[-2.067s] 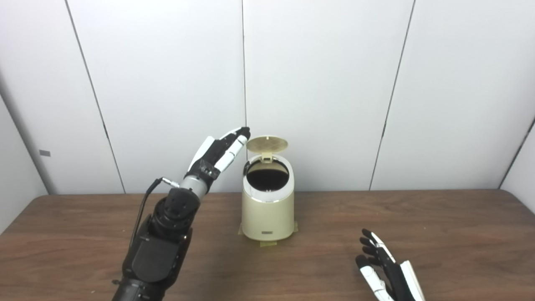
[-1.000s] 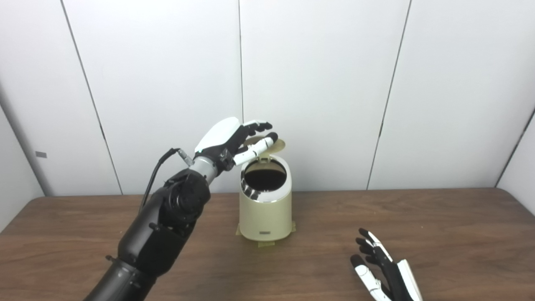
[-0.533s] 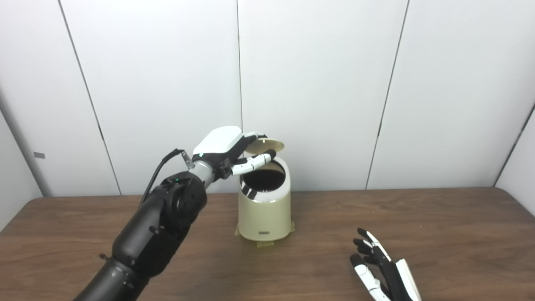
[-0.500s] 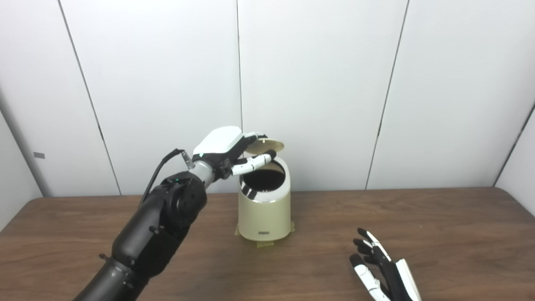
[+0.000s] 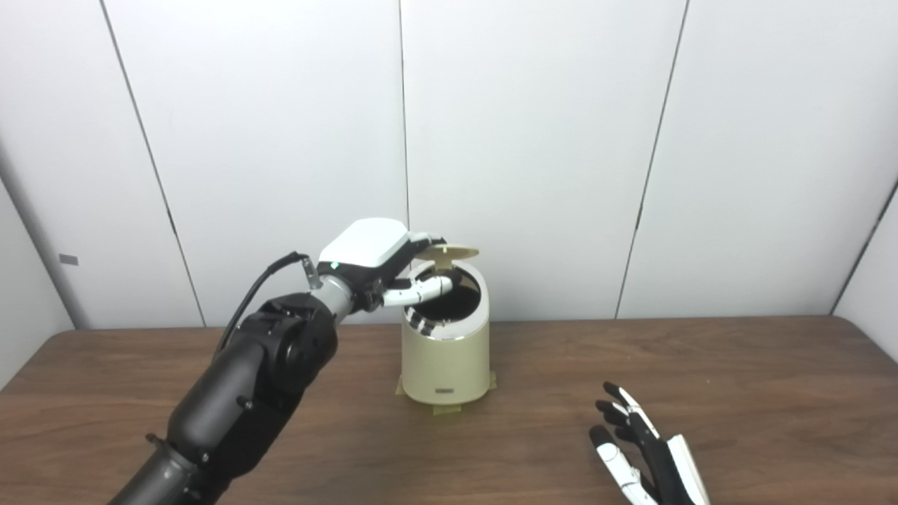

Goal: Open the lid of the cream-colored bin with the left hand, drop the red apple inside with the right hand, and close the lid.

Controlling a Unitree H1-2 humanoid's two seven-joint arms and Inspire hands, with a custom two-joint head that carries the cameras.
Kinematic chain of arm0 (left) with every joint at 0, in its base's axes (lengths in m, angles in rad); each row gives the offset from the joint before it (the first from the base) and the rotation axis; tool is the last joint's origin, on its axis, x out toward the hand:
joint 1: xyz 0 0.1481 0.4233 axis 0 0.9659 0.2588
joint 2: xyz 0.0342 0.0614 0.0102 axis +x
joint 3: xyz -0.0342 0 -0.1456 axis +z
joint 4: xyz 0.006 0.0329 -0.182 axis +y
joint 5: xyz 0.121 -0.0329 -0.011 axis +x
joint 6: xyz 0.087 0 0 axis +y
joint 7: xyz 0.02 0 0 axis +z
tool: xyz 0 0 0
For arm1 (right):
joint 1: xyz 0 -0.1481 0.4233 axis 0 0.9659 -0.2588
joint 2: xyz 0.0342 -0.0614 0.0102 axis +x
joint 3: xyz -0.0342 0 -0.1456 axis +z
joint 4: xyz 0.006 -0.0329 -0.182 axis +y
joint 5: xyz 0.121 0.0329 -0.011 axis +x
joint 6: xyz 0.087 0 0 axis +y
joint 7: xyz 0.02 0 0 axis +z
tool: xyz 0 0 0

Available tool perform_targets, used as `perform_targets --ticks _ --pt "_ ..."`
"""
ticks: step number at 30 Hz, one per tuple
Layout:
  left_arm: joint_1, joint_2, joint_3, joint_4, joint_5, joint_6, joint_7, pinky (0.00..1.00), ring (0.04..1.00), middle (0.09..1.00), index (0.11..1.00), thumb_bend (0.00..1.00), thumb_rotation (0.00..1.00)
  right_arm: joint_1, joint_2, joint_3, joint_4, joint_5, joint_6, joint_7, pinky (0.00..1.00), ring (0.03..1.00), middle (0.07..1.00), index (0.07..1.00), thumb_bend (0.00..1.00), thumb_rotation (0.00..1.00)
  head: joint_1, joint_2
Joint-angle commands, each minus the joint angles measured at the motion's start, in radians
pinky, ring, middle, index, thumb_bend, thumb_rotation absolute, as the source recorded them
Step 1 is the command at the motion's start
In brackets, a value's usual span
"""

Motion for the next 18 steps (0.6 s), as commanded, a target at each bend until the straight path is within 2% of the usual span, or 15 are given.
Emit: perform_targets --ticks 1,7,18 --pt "-0.03 0.024 -0.005 -0.04 0.06 -0.002 -0.012 0.91 0.875 0.851 0.866 0.54 1.0 -0.016 0.012 0.003 0.026 -0.008 -0.02 -0.013 0.8 0.826 0.824 0.897 0.45 0.96 -0.002 0.002" --pt "-0.006 0.039 -0.039 -0.08 0.169 -0.013 -0.072 0.94 0.877 0.859 0.877 0.55 1.0 -0.016 0.016 0.006 0.033 -0.008 -0.029 -0.016 0.8 0.825 0.823 0.892 0.48 0.98 -0.006 0.004" --pt "0.028 0.031 -0.067 -0.098 0.313 -0.086 -0.123 0.97 0.911 0.876 0.889 0.55 1.0 -0.03 0.017 0.01 0.049 -0.013 -0.039 -0.024 0.81 0.833 0.829 0.896 0.5 1.0 -0.005 0.003"
